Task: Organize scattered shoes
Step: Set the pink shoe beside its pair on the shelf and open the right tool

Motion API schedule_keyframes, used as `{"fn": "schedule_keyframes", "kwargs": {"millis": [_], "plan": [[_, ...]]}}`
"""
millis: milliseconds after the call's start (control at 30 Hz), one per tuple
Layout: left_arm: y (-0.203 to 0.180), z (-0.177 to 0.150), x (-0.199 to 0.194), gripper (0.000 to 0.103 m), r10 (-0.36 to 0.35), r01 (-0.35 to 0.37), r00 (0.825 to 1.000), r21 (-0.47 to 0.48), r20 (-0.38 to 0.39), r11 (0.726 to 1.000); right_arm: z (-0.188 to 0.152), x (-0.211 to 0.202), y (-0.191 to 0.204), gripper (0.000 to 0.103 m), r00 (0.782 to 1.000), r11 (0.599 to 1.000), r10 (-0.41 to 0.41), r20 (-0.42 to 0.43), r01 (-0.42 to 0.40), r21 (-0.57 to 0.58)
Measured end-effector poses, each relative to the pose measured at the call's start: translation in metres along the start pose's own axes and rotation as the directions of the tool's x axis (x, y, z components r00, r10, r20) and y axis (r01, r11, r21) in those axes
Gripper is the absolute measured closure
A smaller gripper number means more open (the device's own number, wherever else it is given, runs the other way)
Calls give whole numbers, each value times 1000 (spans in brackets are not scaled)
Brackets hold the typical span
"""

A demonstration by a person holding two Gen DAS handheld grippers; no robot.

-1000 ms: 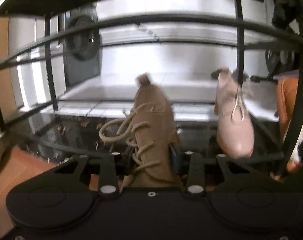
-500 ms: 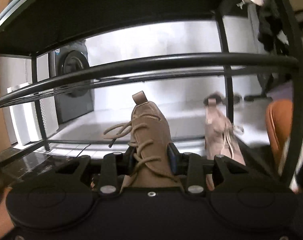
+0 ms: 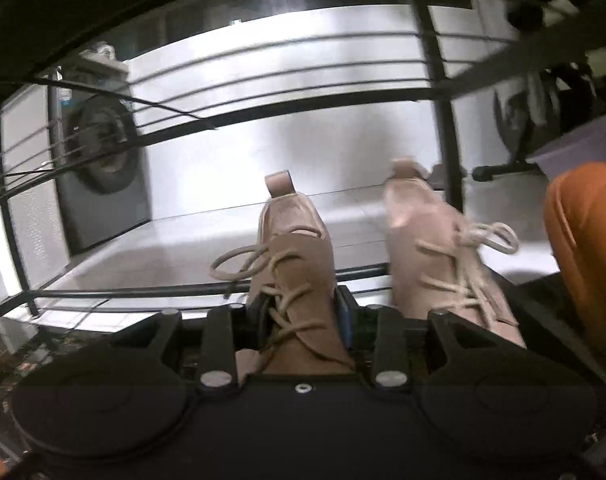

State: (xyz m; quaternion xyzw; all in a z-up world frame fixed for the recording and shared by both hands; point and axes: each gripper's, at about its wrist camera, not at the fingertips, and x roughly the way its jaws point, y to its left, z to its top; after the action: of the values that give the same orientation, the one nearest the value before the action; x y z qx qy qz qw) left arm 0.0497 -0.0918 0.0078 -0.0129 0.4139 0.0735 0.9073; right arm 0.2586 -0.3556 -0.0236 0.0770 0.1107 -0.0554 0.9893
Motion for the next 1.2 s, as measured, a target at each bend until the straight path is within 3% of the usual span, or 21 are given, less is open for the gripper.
{"fn": "schedule_keyframes", "kwargs": {"millis": [200, 233, 300, 333, 467, 800, 1000, 1200], "plan": [[-6, -2, 1, 1, -4, 4, 1000, 30, -2, 1000, -2, 6, -7, 70, 1000, 999, -24, -2, 24, 31], [-6, -2, 1, 1, -1, 1, 1000, 31, 0, 1000, -3, 4, -4, 66, 1000, 999, -25, -1, 25, 19], [-5, 0, 1, 1, 6, -6, 1000, 26, 1, 1000, -5, -3, 2, 48, 999, 999, -41, 3, 41, -12], [-4, 0, 0, 1, 9, -9, 1000, 22, 1, 1000, -5, -6, 3, 30, 999, 999, -50, 0, 50, -16], [4, 1, -4, 1, 20, -20, 1000, 3, 3, 1000, -8, -34, 17, 5, 999, 997, -35, 19, 36, -75], [40, 11, -31, 1, 56, -56, 998, 65, 4, 996, 11, -138, 52, 0, 992, 998, -65, -108, 66, 7], [71, 10, -59, 1, 22, -24, 1000, 105, 20, 994, 17, -204, 72, 0, 985, 997, -76, -155, 71, -38], [92, 2, -73, 1, 0, -1, 1000, 104, 16, 995, 20, -255, 90, 0, 973, 996, -85, -212, 88, 4]]}}
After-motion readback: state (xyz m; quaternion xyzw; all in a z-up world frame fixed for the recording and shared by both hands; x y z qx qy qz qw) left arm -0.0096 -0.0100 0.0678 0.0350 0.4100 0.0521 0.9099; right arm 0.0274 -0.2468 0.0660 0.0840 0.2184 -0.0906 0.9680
